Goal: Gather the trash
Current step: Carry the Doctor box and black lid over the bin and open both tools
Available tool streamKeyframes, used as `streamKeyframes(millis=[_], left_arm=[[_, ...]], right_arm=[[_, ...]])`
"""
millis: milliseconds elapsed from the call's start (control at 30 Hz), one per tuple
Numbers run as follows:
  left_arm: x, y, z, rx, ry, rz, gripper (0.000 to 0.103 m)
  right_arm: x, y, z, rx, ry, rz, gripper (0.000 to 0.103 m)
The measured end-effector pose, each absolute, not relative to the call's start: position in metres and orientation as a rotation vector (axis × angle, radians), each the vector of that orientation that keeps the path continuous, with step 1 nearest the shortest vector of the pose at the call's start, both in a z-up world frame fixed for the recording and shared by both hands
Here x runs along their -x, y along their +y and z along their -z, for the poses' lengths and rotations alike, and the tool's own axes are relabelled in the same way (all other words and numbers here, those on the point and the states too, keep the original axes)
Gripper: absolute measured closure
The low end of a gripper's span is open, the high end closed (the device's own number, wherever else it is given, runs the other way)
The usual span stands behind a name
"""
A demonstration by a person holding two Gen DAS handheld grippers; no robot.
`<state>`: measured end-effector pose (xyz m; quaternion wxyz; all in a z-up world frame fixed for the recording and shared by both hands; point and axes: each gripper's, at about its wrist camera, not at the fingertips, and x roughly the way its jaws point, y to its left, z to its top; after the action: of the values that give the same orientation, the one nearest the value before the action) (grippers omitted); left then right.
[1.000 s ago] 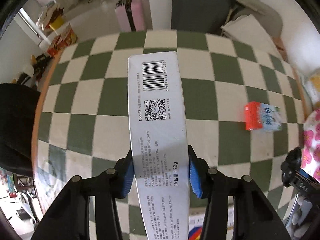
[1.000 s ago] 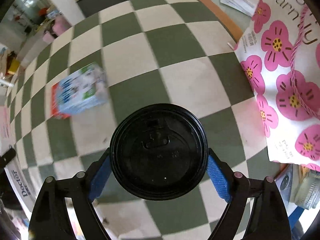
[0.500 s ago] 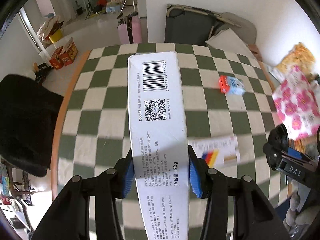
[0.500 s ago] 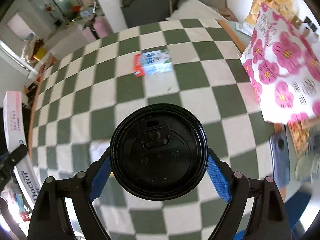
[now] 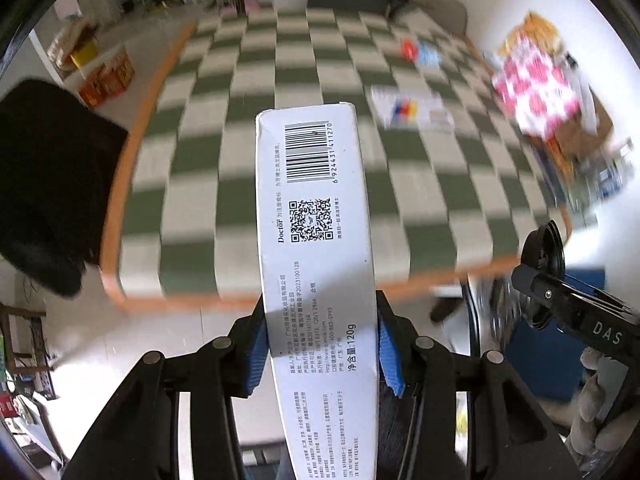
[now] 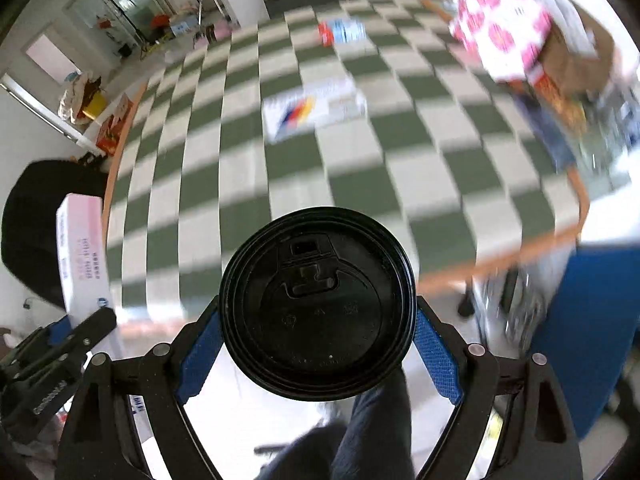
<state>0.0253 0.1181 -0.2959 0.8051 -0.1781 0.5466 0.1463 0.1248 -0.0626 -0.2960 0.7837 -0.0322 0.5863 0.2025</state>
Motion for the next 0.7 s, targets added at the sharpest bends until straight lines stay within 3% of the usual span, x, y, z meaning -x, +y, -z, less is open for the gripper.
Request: streamKeyframes(millis=[267,700], left_arm=[[0.026,0.089,0.437,0.511,1.411,-0.230,0.060],[-0.026,0.095,0.723,0.718,1.661,-0.167,0.058]], right_arm=[[-0.050,-0.101,0.426,0.042,1.500,-0.401,0.014],[-0.046,-0.112,0.699,0.004,1.687,-0.376,0.014]])
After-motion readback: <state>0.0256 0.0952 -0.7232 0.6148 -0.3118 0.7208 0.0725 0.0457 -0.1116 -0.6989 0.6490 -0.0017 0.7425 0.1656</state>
